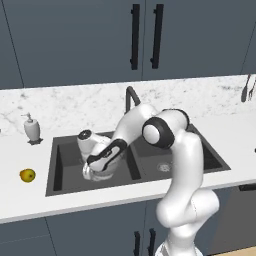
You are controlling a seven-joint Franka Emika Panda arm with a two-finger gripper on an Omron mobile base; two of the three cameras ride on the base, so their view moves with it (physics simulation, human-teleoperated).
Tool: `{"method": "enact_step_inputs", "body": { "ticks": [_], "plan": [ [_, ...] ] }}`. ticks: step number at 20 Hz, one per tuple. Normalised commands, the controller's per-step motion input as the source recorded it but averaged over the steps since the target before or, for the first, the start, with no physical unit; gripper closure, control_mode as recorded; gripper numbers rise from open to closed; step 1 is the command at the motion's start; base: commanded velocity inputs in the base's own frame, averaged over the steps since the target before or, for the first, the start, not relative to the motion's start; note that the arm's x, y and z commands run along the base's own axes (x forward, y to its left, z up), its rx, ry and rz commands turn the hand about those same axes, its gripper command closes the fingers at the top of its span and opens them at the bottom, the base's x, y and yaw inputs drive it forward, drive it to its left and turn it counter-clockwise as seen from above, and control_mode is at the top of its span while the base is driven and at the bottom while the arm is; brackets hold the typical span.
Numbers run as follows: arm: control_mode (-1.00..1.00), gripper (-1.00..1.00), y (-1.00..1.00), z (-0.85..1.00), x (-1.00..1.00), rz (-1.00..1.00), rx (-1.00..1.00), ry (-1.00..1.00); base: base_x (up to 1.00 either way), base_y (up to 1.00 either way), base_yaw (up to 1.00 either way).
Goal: Put the colander in the sink, put the kiwi, pear in the colander, and turn on the sink faucet and pour water over the colander.
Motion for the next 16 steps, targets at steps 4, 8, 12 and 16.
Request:
{"method": "enact_step_inputs", "body": {
  "ticks": [4,8,12,16],
  "plan": [
    [-1.0,1.0,0.0,-0.34,0.46,-0.05,0.0,0.0,0.0,0.0,0.0],
    [-1.0,1.0,0.0,-0.31,0.39,-0.03,0.0,0.0,0.0,0.0,0.0],
    [-1.0,1.0,0.0,-0.24,0.33,-0.04,0.0,0.01,0.0,0.0,0.0],
    [-1.0,1.0,0.0,-0.07,0.04,-0.05,0.0,0.04,0.0,0.0,0.0]
  ]
}}
